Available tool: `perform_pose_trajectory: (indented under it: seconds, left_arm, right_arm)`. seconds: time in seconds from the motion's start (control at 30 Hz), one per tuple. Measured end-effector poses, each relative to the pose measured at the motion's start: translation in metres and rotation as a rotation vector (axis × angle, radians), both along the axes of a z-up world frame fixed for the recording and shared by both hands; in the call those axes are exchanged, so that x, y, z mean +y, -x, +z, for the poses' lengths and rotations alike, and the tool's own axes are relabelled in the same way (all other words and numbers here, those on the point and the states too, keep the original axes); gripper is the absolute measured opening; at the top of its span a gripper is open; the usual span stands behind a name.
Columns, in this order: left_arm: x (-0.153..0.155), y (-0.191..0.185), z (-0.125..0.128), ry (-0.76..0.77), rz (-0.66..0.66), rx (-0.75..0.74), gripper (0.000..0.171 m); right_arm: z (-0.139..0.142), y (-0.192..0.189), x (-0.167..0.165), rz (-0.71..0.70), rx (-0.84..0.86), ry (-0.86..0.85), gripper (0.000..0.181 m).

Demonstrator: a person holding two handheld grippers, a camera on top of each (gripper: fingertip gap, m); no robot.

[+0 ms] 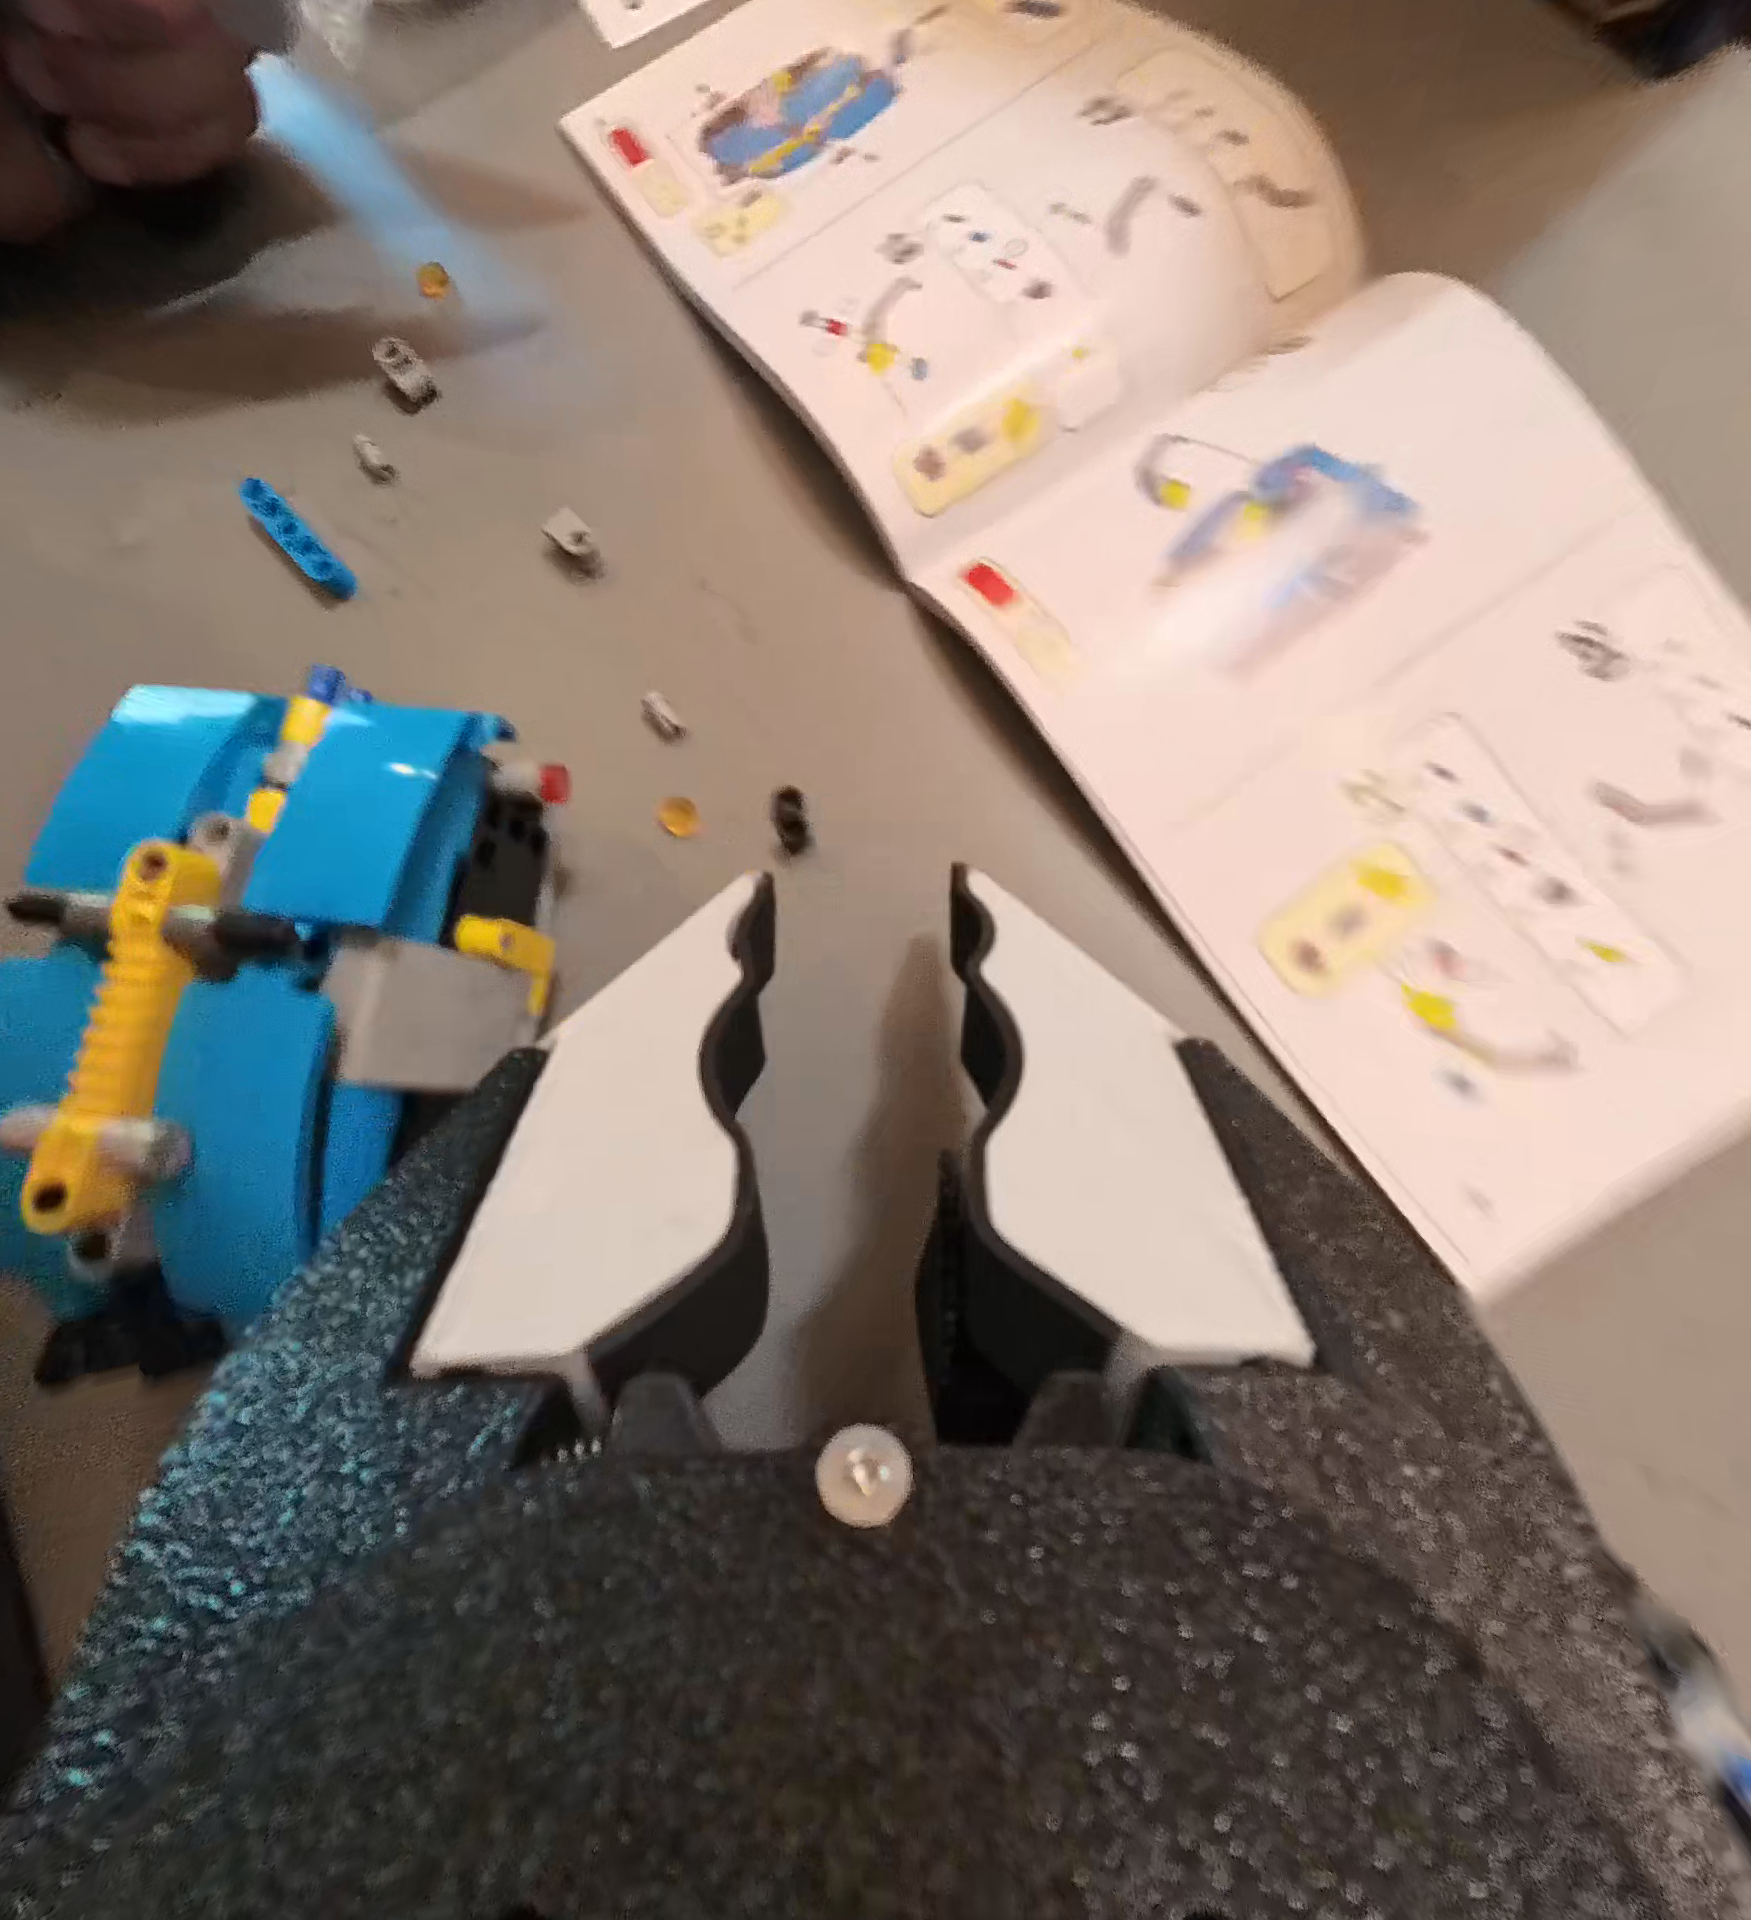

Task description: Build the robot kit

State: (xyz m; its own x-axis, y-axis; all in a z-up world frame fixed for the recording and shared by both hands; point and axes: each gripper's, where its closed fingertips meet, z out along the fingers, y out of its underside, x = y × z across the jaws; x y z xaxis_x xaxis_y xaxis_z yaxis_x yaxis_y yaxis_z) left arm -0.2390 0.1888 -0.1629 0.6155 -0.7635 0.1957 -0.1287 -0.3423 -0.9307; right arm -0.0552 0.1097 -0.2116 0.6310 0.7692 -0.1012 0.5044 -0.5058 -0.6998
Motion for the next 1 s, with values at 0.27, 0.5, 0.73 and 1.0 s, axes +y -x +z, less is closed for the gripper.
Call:
perform_pose_trajectory:
  seconds: [0.27,0.5,0.73,1.0]
  left_arm:
    - [0.001,-0.001,-0.002,0.017,-0.001,0.007,0.030]
    - [0.001,-0.002,-0.003,0.020,-0.005,0.011,0.030]
    - [0.002,-0.001,-0.003,0.030,-0.003,0.000,0.030]
    - [0.002,-0.001,-0.003,0.032,-0.004,0.000,0.030]
  right_arm:
    - [0.023,-0.164,-0.001,-0.462,-0.012,-0.047,0.025]
    - [-0.003,-0.180,0.002,-0.512,-0.116,0.014,0.022]
    - [0.009,-0.203,0.012,-0.606,-0.182,-0.091,0.016]
    - [0.000,-0.210,0.012,-0.637,-0.197,-0.055,0.016]
